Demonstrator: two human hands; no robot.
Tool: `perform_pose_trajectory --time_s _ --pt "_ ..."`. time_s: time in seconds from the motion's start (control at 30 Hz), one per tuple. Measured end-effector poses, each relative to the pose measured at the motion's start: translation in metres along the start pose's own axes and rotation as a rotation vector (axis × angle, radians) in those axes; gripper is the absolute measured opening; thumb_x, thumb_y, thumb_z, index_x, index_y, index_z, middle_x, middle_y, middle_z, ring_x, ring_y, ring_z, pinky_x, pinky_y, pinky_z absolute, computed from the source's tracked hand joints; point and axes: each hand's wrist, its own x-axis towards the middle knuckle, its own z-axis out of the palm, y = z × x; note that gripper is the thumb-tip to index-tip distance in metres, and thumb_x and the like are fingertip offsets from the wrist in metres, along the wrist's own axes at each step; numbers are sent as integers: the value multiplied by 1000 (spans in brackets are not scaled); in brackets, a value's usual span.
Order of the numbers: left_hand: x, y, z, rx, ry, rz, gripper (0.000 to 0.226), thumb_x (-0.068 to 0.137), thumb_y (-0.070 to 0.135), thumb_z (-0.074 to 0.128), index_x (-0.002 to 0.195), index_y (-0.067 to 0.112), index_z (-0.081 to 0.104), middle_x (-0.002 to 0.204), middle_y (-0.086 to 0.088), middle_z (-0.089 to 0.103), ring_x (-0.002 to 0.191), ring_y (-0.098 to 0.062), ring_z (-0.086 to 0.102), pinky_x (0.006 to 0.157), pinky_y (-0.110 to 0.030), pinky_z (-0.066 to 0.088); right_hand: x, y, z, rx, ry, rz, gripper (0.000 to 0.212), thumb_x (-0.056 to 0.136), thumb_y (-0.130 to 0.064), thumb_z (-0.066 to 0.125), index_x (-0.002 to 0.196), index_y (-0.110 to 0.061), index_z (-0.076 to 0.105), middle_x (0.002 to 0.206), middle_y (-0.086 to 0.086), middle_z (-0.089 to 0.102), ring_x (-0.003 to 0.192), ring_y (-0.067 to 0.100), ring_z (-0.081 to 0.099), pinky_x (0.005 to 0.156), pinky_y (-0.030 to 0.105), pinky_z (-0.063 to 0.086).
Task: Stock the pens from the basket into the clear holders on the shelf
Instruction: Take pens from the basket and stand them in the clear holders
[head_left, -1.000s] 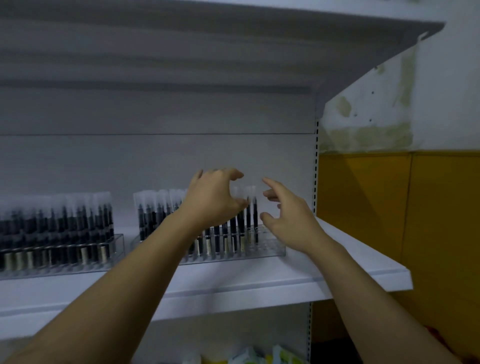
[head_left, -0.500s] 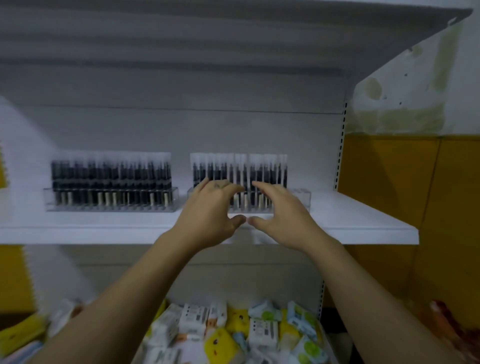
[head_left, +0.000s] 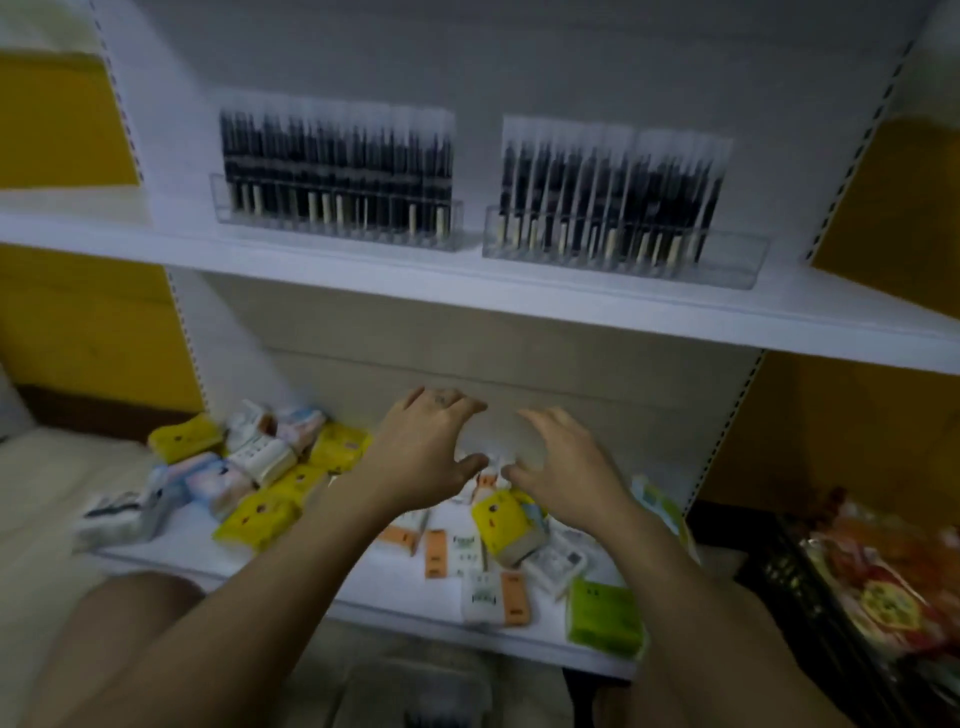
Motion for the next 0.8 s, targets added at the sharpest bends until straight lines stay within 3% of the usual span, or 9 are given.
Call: perform_pose_trajectory --time_s 0.17,0.37,0.67,0.8 --pt "-31 -24 63 -41 -164 -106 64 86 54 57 141 26 41 144 2 45 132 -20 40 113 -36 24 -4 9 72 -31 -232 45 75 87 -44 65 150 -29 28 151 -1 30 138 20 31 105 31 34" --pt "-73 -42 134 -146 -349 -205 66 87 49 59 143 20 40 145 -3 44 132 -24 40 108 -35 31 -16 26 155 -10 -443 106 74 90 -44 63 151 -27 26 154 1 26 140 25 29 110 41 32" --pt "-124 -44 215 -291 -664 -421 65 89 45 58 143 16 38 147 -6 41 133 -24 40 108 -39 36 -59 50 240 48 -612 235 57 91 -25 61 144 -17 41 141 7 43 130 27 43 103 36 41" --pt "-136 -53 237 -333 -744 -503 65 88 42 60 144 17 37 146 -6 42 132 -25 42 105 -42 41 -68 54 265 56 -715 262 54 88 -33 60 139 -22 46 138 2 47 126 25 46 100 43 46"
